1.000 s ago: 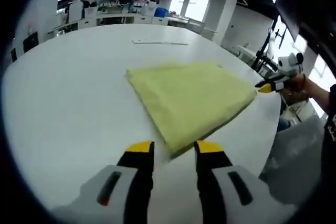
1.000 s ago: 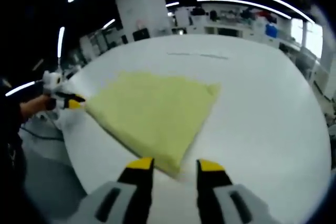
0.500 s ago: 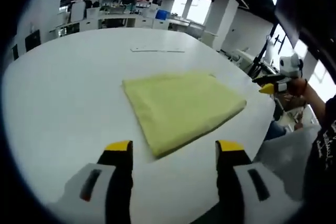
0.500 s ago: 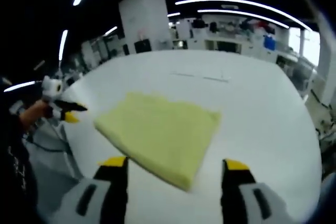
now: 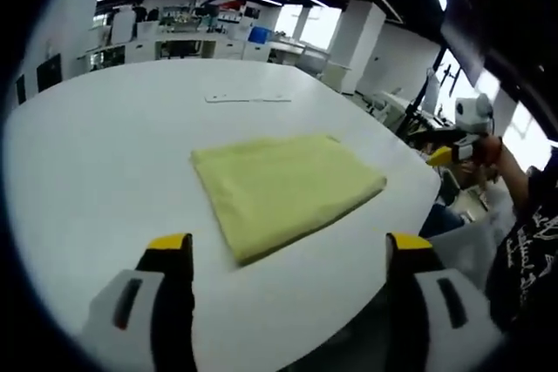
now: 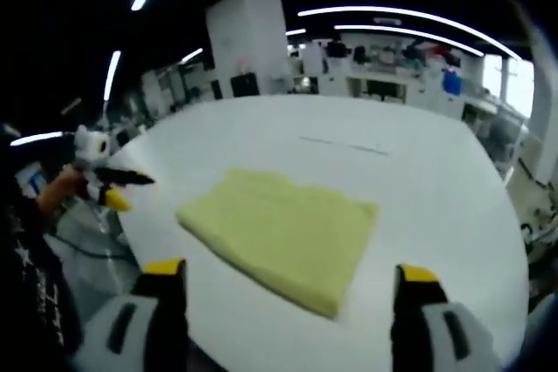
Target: Fold the garment on the visible template until the final outline fits inside the template.
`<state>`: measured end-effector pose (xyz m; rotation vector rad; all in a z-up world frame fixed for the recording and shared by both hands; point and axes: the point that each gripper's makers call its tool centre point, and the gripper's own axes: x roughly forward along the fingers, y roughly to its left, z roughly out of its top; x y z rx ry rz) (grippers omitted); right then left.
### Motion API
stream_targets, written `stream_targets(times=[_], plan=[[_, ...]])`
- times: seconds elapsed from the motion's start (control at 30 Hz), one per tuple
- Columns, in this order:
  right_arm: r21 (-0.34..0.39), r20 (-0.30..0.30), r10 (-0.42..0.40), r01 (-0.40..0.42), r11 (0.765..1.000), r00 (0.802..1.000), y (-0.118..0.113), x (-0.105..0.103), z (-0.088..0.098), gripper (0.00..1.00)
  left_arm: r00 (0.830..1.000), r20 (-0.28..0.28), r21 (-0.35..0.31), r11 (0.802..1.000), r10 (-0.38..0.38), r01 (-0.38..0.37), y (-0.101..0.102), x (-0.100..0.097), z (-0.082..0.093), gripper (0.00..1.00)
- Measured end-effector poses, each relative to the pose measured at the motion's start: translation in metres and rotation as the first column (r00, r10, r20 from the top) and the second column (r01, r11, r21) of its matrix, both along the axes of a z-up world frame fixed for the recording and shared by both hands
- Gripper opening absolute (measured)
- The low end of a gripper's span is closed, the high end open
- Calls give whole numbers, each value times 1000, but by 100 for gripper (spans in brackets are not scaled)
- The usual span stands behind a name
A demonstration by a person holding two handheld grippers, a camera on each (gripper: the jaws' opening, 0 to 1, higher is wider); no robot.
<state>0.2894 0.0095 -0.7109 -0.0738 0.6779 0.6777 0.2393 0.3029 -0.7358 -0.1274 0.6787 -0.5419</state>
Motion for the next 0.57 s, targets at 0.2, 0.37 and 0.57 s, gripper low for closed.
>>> stream_targets(times=[0.2,0.37,0.57], plan=[[2,5,7,-7,1000,1000,2,-10,4,99,1000,-1,9,1000,-4,4,2,-4,-1,99],[-1,10,3,-3,1000,1000,-3,-11,4,99,1000,-15,-9,1000,-2,2,2,-9,-3,99],[-18,8,-3,3,1000,1000,-6,-15,1,99,1000,-14,-1,1000,8,-8,4,-9,-2,99]])
